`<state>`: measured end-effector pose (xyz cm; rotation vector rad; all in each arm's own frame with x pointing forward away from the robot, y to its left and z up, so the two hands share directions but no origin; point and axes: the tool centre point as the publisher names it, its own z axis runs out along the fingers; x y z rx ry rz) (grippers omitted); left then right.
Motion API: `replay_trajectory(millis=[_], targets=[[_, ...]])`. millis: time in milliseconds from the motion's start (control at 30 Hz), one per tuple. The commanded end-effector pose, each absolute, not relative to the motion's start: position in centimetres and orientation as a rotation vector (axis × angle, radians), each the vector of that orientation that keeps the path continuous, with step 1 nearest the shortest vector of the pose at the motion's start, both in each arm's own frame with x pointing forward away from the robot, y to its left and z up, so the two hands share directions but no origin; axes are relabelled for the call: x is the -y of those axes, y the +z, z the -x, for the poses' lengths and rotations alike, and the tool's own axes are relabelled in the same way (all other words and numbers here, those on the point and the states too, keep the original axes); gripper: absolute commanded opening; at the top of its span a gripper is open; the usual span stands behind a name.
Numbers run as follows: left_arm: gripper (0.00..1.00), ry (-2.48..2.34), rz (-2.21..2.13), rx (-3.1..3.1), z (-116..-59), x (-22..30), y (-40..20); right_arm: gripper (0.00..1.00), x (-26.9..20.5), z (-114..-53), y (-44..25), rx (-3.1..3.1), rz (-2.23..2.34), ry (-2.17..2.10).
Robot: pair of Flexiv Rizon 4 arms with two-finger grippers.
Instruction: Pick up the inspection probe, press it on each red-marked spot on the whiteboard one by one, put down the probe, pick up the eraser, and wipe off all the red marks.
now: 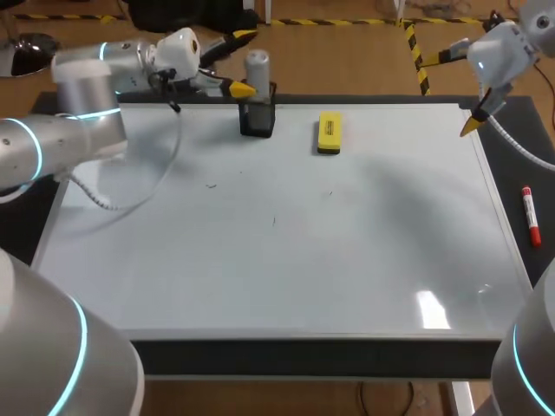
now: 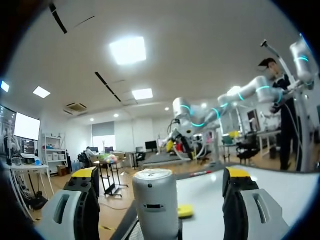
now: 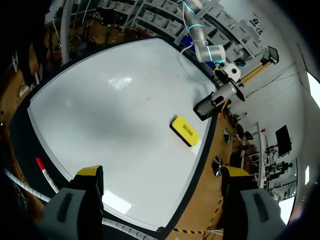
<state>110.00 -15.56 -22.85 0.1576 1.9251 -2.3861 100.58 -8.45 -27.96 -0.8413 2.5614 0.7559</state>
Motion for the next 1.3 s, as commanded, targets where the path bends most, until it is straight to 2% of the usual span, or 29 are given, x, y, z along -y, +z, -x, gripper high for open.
replay_trajectory(millis=[33,833,1300], targets=[[1.00,-2.091,0.191,-1.964,-107.3,14.5,-21.2,1.00,8.5,-100.6,-27.9,-2.565,0.846,0.751],[1.00,-1.631,0.591,-1.913,-102.1,10.2,-19.6,1.00,8.5,-100.6,-27.9,-2.565,0.846,0.751],[1.00,-1.577,0.689,-1.861,-100.8,8.8,-20.6,1.00,8.5,-100.6,-27.9,-2.565,0.846,0.751]])
